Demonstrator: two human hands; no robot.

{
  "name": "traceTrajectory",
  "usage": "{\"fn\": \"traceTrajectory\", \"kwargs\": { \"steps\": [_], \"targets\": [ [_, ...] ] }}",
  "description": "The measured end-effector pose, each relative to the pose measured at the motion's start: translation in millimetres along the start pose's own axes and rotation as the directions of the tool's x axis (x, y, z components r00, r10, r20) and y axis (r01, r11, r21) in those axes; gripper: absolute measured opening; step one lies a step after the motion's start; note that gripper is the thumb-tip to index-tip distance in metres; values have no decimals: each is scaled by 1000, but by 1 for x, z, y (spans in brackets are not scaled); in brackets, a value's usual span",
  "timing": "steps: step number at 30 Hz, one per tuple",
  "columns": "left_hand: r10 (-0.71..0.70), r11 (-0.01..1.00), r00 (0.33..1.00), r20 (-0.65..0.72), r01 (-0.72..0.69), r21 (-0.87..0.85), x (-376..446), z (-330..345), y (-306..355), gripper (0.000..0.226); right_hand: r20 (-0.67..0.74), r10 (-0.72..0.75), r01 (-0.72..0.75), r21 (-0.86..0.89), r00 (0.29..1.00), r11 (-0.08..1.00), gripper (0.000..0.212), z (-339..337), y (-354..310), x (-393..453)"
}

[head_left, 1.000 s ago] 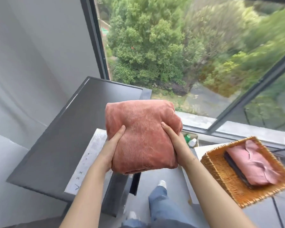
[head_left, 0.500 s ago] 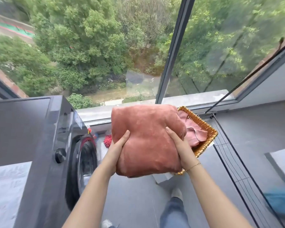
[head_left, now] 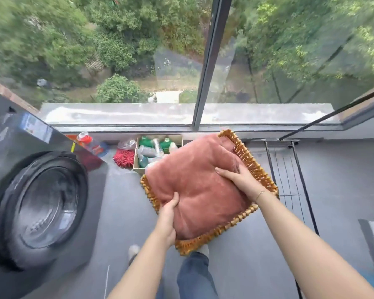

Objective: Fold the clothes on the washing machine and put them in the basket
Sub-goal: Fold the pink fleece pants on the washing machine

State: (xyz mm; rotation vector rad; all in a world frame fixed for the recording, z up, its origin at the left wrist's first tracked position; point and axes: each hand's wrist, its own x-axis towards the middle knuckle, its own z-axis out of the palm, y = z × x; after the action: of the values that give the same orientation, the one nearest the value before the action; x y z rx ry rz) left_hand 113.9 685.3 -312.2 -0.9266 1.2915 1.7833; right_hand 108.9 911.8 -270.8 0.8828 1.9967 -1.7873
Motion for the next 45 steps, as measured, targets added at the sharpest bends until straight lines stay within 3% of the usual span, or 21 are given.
{"fn": "traceTrajectory", "kwargs": {
  "steps": [3, 5, 8, 11, 15, 18, 21, 26, 28, 31, 32, 33, 34, 35, 36, 37, 38, 40, 41, 45],
  "targets": [
    [-80, 996, 991, -107, 76, -42, 58, -18, -39, 66, 76, 112, -110, -36, 991, 993, 49, 12, 35, 42],
    [-97, 994, 983, -155, 87, -71, 65, -17, -49, 63, 111, 198, -192, -61, 974, 979, 41, 22, 56, 64],
    [29, 999, 956, -291, -36, -21, 74, -2, -55, 40, 151, 323, -305, -129, 934, 944, 49, 41, 83, 90],
    [111, 993, 906, -409, -115, 14, 89, 8, -60, 37, 183, 435, -397, -214, 881, 893, 43, 56, 92, 104],
    [109, 994, 875, -472, -84, 74, 105, 4, -65, 29, 209, 293, -240, -243, 933, 940, 29, 58, 105, 115],
    [89, 992, 869, -488, -31, 126, 117, 1, -62, 22, 130, 177, -113, -396, 976, 911, 30, 44, 115, 118],
    [36, 985, 873, -486, 50, 162, 122, -5, -61, 31, -26, 62, -67, -526, 998, 848, 37, 33, 118, 117],
    [-138, 976, 891, -432, 196, 92, 126, -4, -61, 43, -109, 38, -88, -501, 993, 861, 43, 47, 118, 105],
    [-123, 970, 869, -479, 208, 129, 120, 2, -52, 50, -115, 44, -92, -452, 992, 887, 54, 51, 121, 95],
    [15, 953, 860, -511, 142, 267, 94, 14, -39, 77, -276, -155, 29, -412, 949, 911, 47, 51, 125, 68],
    [177, 910, 862, -476, 41, 413, 80, 18, -34, 83, -348, -264, 70, -482, 899, 873, 43, 51, 125, 57],
    [400, 775, 835, -379, -86, 626, 66, 23, -28, 84, -378, -373, 100, -576, 847, 812, 40, 52, 124, 45],
    [624, 522, 755, -199, -214, 826, 58, 27, -23, 80, -358, -442, 127, -642, 822, 756, 37, 56, 122, 35],
    [765, 200, 643, 49, -309, 930, 57, 29, -20, 73, -314, -448, 144, -663, 837, 735, 37, 60, 121, 26],
    [771, -82, 570, 282, -351, 933, 63, 30, -16, 65, -250, -402, 147, -662, 881, 735, 42, 64, 122, 22],
    [688, -256, 585, 429, -357, 898, 73, 31, -12, 59, -188, -318, 120, -660, 929, 741, 50, 67, 127, 22],
    [568, -349, 661, 490, -346, 871, 85, 30, -11, 57, -148, -242, 78, -681, 959, 728, 60, 69, 133, 25],
    [304, -420, 833, 463, -319, 850, 113, 19, -17, 73, -144, -124, -11, -694, 982, 719, 75, 67, 147, 41],
    [200, -449, 874, 442, -319, 835, 122, 11, -21, 86, -146, -65, -53, -687, 987, 725, 78, 65, 150, 49],
    [98, -492, 891, 443, -344, 800, 141, -4, -39, 126, -111, 30, -105, -769, 993, 630, 80, 63, 176, 89]
  ]
}}
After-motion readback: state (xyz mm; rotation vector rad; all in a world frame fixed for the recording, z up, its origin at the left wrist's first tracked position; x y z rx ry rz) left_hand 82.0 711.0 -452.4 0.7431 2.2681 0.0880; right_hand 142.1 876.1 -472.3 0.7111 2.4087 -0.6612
